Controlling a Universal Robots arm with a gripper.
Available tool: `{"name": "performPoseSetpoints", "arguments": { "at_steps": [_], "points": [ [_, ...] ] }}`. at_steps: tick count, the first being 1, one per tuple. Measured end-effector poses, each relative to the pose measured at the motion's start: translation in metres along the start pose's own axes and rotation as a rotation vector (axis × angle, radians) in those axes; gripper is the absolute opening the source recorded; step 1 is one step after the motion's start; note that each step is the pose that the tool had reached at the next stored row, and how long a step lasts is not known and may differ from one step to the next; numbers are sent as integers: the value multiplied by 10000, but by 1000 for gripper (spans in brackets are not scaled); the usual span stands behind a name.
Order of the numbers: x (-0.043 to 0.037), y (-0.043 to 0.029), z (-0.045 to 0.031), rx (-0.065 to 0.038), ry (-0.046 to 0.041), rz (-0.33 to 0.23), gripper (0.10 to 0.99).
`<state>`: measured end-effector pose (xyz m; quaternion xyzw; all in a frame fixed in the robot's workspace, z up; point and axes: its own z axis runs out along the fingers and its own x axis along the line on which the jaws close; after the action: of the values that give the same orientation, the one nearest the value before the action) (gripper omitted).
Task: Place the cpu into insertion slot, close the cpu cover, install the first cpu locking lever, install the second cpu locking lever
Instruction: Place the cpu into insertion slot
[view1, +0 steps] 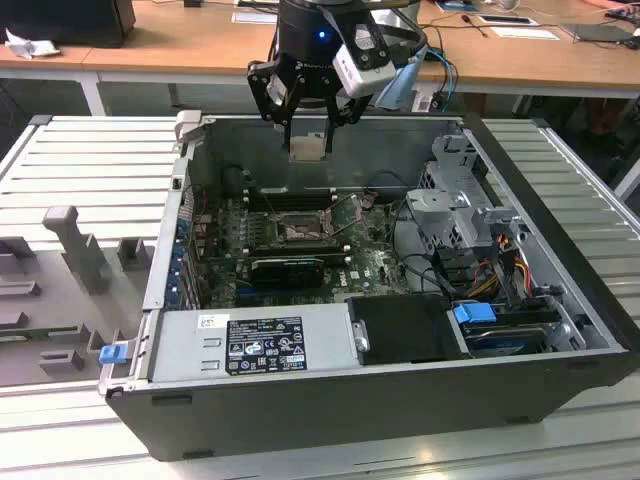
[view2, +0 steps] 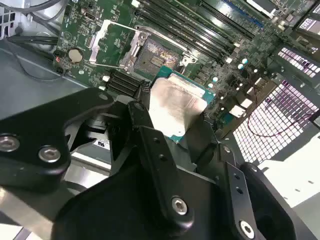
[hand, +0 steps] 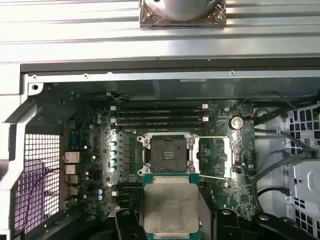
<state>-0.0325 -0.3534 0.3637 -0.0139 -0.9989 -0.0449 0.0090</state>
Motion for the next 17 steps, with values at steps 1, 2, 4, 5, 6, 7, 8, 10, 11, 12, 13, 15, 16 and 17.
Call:
{"name": "performPoseSetpoints", "arguments": {
  "at_steps": [1, 2, 4, 5, 6, 7, 8, 10, 11, 12, 13, 15, 16, 17],
  "points": [
    [0, 0, 0, -6, -31, 355, 529],
    [0, 0, 0, -8, -38, 427, 529],
    [0, 0, 0, -10, -47, 524, 529],
    [0, 0, 0, -11, -51, 575, 529],
    [0, 0, 0, -12, -57, 644, 529],
    [0, 0, 1, -14, -62, 698, 529],
    [0, 0, 0, -14, -65, 731, 529],
    [0, 0, 1, -16, -74, 836, 529],
    [0, 0, 1, -17, -79, 880, 529],
    [0, 0, 1, -18, -81, 909, 529],
    [0, 0, 0, -18, -84, 938, 529],
    [0, 0, 1, -19, -88, 989, 529],
    [0, 0, 1, -20, -91, 1021, 529],
    [0, 0, 1, -20, -94, 1054, 529]
  ]
}}
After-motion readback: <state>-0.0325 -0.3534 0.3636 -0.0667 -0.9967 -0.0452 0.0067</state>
